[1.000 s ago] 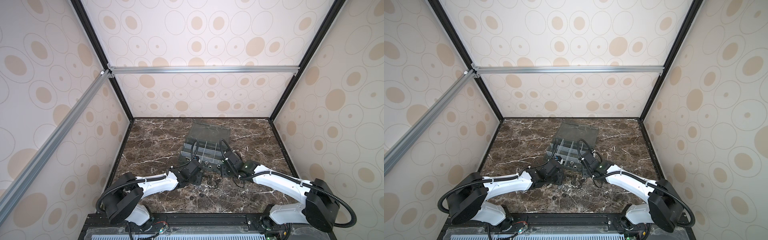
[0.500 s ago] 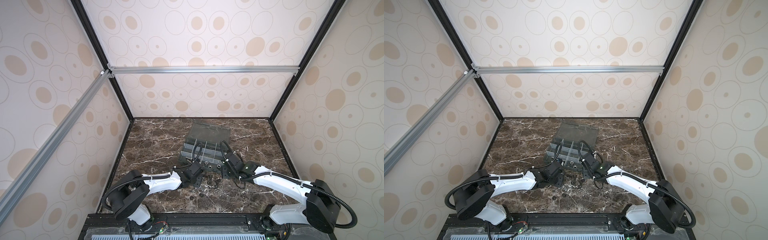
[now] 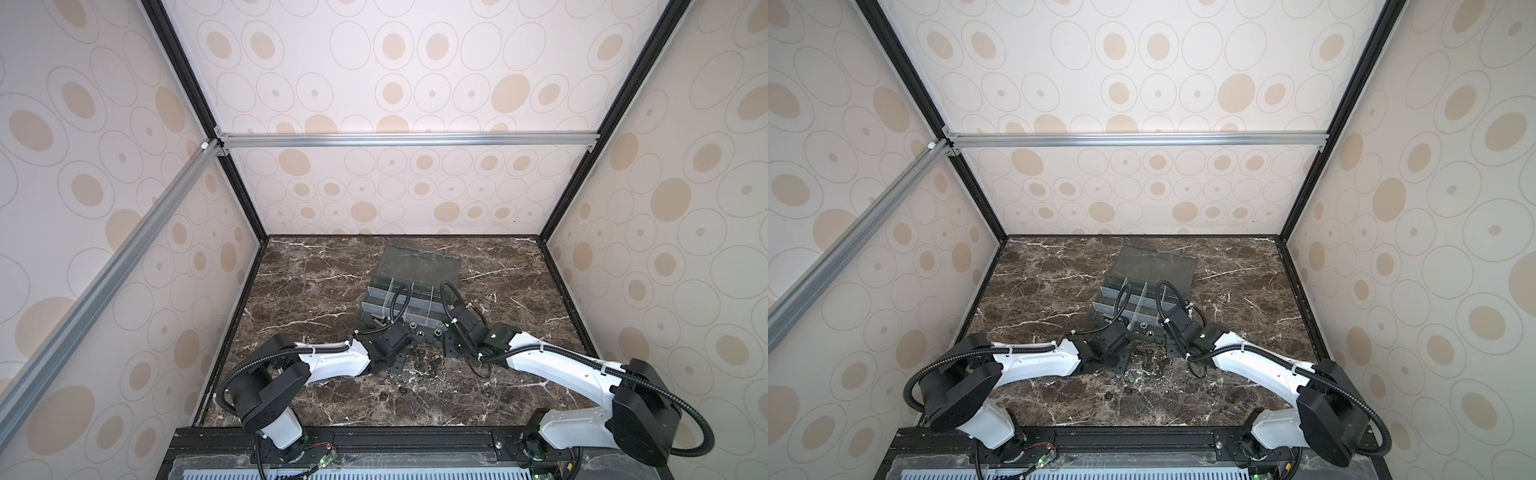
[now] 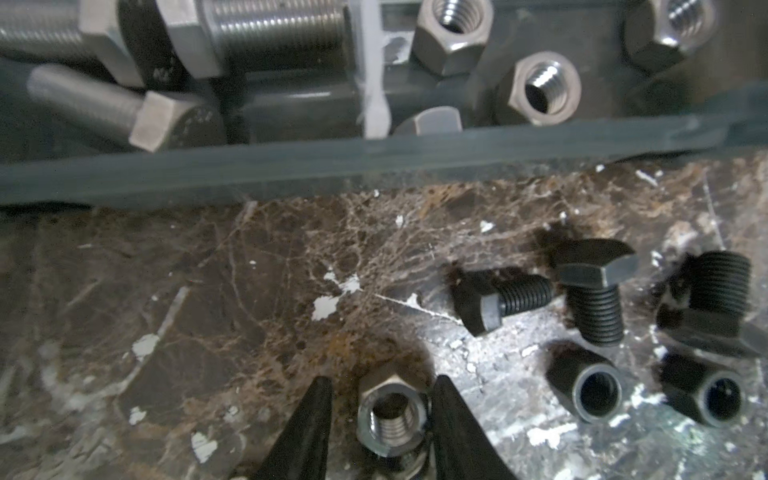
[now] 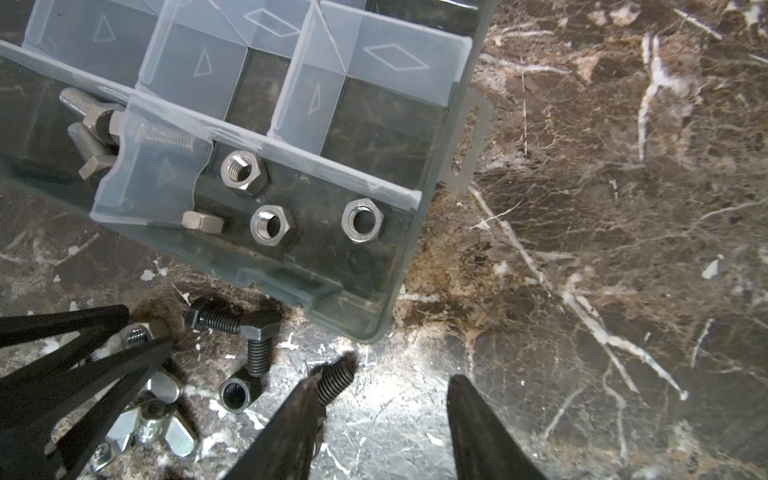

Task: Sort the screws and nuts into containers
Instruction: 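Lift the silver hex nut with the left gripper toward the box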

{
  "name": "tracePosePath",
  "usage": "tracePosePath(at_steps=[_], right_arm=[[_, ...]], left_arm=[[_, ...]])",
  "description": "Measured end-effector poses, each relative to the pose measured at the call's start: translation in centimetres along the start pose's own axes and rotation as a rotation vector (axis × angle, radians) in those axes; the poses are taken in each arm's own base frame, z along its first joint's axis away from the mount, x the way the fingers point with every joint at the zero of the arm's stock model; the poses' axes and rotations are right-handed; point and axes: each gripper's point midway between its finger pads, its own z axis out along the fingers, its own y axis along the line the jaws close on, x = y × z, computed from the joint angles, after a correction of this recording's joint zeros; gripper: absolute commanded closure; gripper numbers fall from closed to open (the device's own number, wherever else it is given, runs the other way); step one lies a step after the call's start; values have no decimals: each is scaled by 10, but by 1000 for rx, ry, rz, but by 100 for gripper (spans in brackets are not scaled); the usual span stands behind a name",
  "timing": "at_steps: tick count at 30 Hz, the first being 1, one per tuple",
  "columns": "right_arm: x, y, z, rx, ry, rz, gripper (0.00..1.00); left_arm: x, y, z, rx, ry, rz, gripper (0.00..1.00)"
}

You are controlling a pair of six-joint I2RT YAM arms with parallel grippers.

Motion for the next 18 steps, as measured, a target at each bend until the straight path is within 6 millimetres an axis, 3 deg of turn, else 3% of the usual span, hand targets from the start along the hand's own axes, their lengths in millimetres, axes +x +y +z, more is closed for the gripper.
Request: tracePosePath(at_steps=[18], right_arm=[[5, -4, 2, 11, 8, 4, 46]], left_arm=[[-6, 4, 4, -43, -19, 22, 79]])
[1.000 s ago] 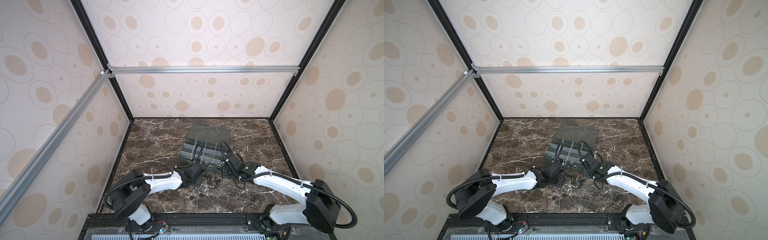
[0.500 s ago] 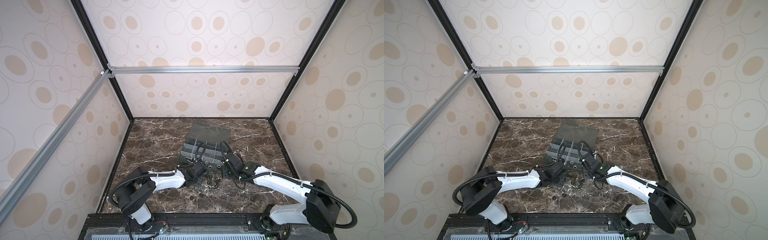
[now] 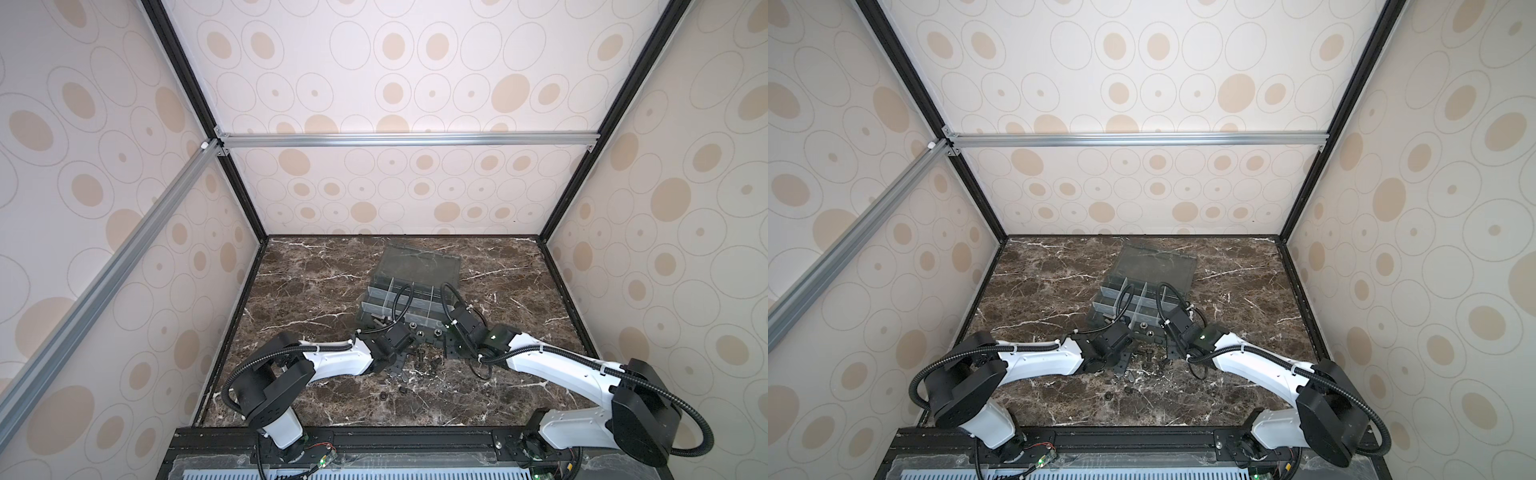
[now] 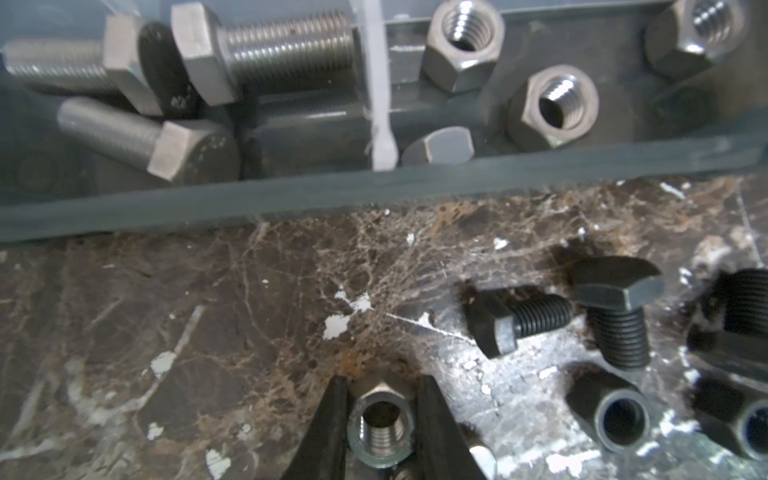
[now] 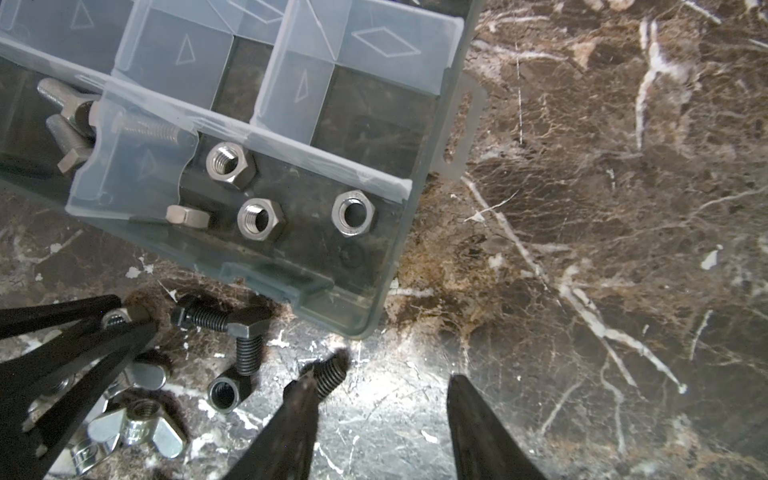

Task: Sort the screws and nuts into containers
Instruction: 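Lift the silver hex nut with the left gripper toward the box, then carry the hex nut into the compartment and open the left gripper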

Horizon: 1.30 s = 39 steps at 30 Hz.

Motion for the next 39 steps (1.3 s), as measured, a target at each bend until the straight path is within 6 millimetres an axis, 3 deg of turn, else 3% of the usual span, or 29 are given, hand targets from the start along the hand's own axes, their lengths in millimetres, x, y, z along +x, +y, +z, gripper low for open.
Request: tracePosePath(at_steps=[18, 29, 34, 39], right_arm=[[-5, -4, -9, -3, -42, 11, 46], [-11, -14, -19, 11, -94, 33, 45], [-10, -20, -18, 30, -97, 41, 45], [-13, -26, -18, 50, -107, 55, 45]], left_arm=[[-25, -9, -9, 10, -52, 16, 80], [-97, -40, -52, 127, -240, 30, 80], [-122, -58, -46, 159, -254, 49, 80], [-130, -73, -30, 180, -230, 83, 79]])
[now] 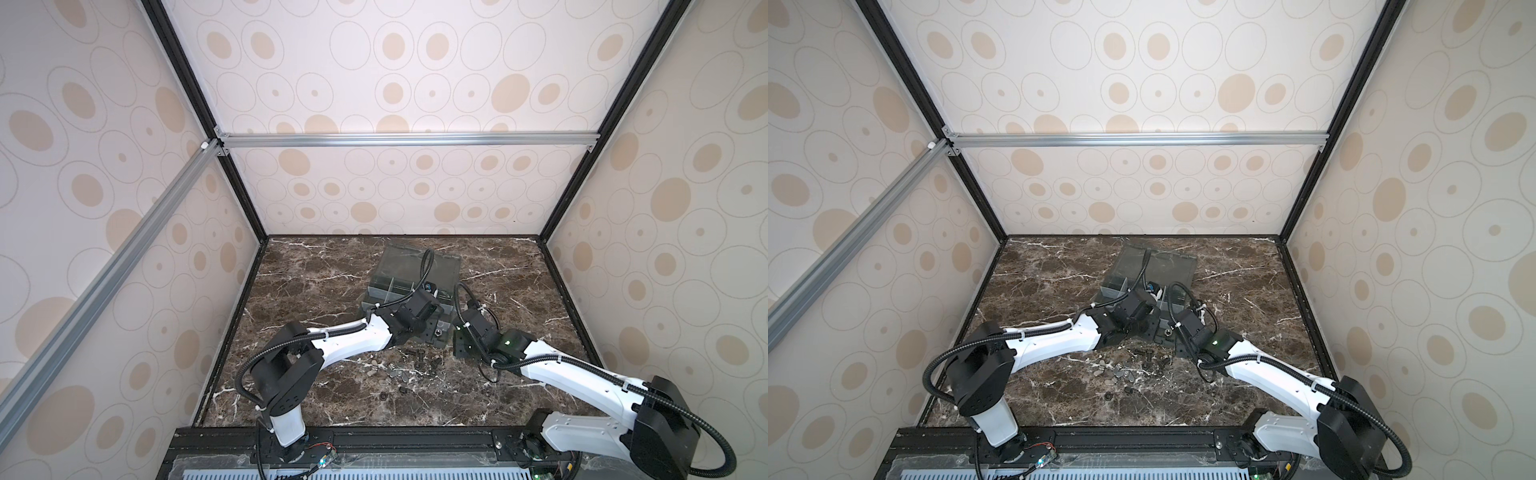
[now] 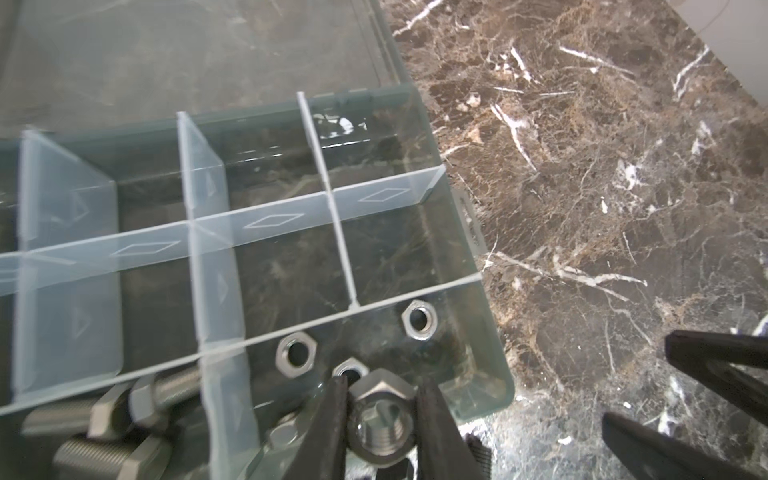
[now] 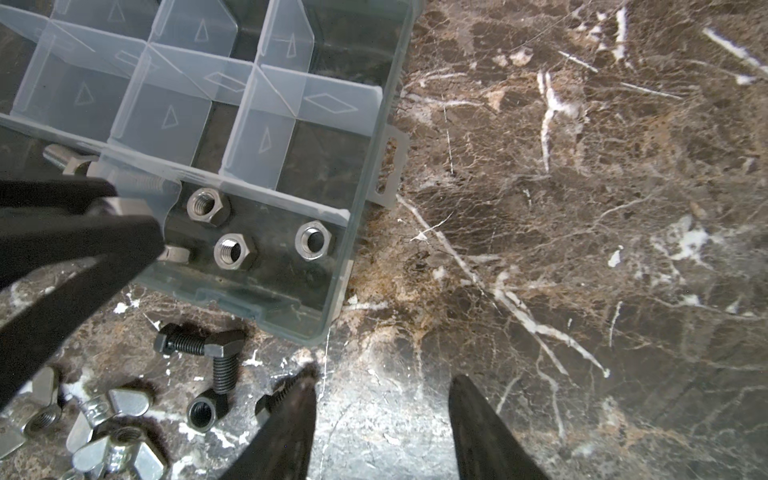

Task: Sort the screws and nuts into containers
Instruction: 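Carry the hex nut into the compartment and open the left gripper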

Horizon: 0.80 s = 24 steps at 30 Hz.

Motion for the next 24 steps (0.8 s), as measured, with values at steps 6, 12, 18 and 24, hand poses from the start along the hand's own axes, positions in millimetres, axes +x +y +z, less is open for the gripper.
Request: tracePosePath(at_steps=[6, 12, 18, 24], right_arm=[[-5, -6, -5, 9, -20, 14, 44], [-7, -10, -6, 19, -33, 26, 44], [-6, -12, -5, 27, -32, 29, 44], [-6, -13, -5, 28, -30, 29, 44]], left_arm=[[11, -3, 12, 14, 42, 15, 78], [14, -3, 14, 25, 53, 13, 74], [17, -4, 18, 35, 65, 12, 73], [14, -5, 18, 49, 56, 8, 62]])
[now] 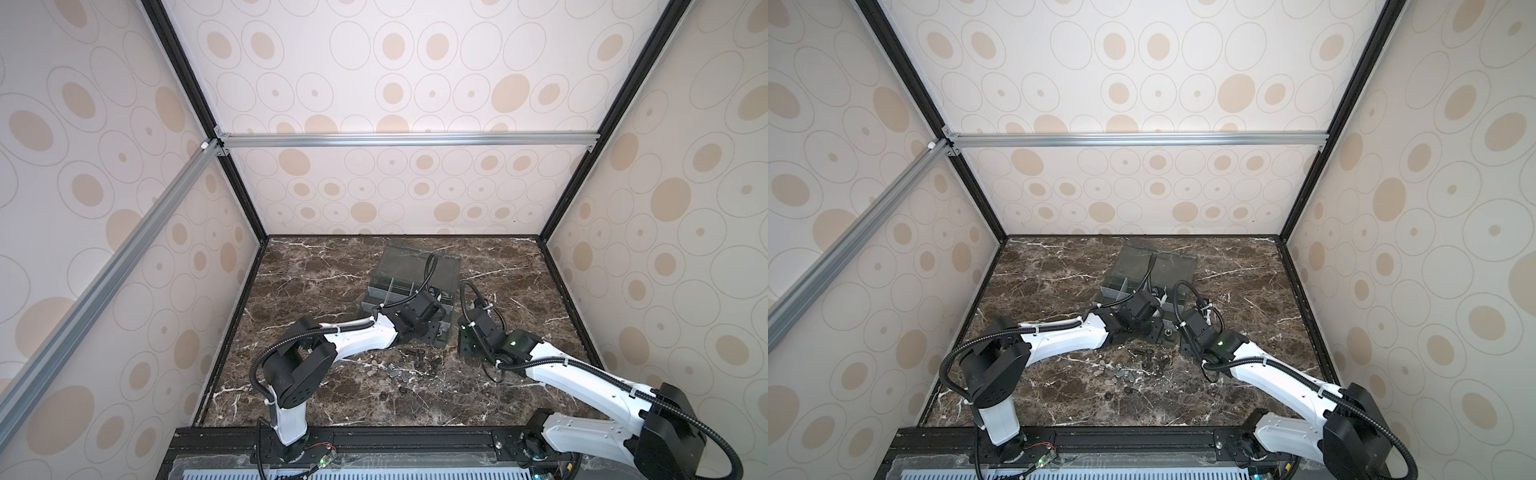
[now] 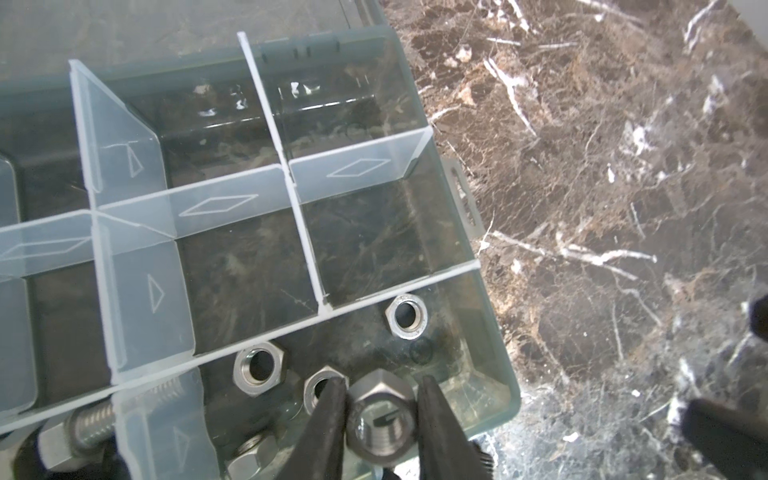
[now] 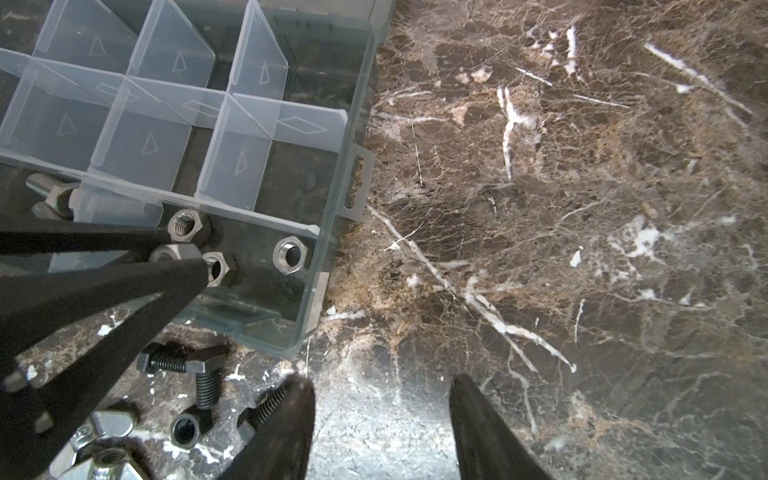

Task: Sort the screws and nuts into containers
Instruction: 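Carry the hex nut into the compartment and open the left gripper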

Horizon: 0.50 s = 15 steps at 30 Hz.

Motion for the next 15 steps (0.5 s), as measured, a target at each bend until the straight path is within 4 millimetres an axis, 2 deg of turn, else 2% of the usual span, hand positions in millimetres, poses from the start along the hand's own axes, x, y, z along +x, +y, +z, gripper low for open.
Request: tracePosePath(at_steps=[4, 15], right_arm=[[1, -1, 0, 4, 5, -2, 44], [5, -5, -2, 16, 19, -5, 44]], left_arm=[[-1, -1, 0, 6, -3, 0, 58], [-1, 3, -4, 12, -28, -14, 57]])
